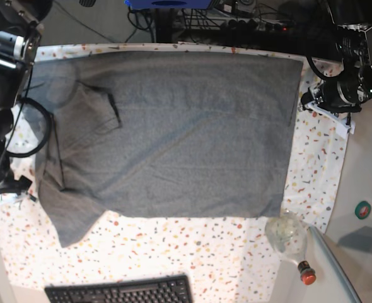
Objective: Layout the t-shirt on the table in an organized manner, then fold the t-shirt properly
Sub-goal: 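Grasp the t-shirt hem corners with both grippers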
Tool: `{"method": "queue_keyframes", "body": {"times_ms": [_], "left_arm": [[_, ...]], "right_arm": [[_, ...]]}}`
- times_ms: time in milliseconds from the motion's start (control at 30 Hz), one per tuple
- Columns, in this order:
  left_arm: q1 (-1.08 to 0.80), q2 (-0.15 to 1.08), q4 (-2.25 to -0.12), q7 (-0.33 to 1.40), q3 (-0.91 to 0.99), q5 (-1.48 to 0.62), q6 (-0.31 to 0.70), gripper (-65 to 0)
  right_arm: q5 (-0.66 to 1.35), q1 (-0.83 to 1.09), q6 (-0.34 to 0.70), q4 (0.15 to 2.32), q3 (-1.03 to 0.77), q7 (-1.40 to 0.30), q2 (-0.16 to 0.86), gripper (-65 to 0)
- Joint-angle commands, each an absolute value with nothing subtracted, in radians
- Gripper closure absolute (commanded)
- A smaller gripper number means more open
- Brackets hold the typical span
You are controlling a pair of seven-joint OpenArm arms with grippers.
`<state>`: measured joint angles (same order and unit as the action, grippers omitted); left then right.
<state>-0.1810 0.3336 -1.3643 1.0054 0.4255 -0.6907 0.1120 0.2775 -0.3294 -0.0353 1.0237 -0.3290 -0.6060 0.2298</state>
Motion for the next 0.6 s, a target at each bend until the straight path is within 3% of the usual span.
{"method": "queue_keyframes", "body": {"times_ms": [0, 167, 267, 567], "left_arm": [[-0.176, 0.361, -1.380, 1.000, 0.433, -0.696, 0.117, 0.0], [-0.176, 0.366, -1.380, 0.998, 0.433, -0.696, 0.117, 0.0], [-0.185, 0.380, -1.388, 0.998, 0.433, -0.696, 0.117, 0.0], [-0.206, 0.375, -1.411, 0.998, 0.541, -0.697, 0.122, -0.3]], "right_arm": [[0.271, -0.390, -0.024, 0.984, -0.280, -0.562, 0.236, -29.4], [0.209, -0.526, -0.024, 0.685, -0.177, -0.420, 0.240, -35.1], [0.206, -0.567, -0.024, 0.561, -0.173, -0.357, 0.243, -35.3], [0.186, -0.565, -0.024, 0.493, -0.173, -0.285, 0.246, -35.0]]}}
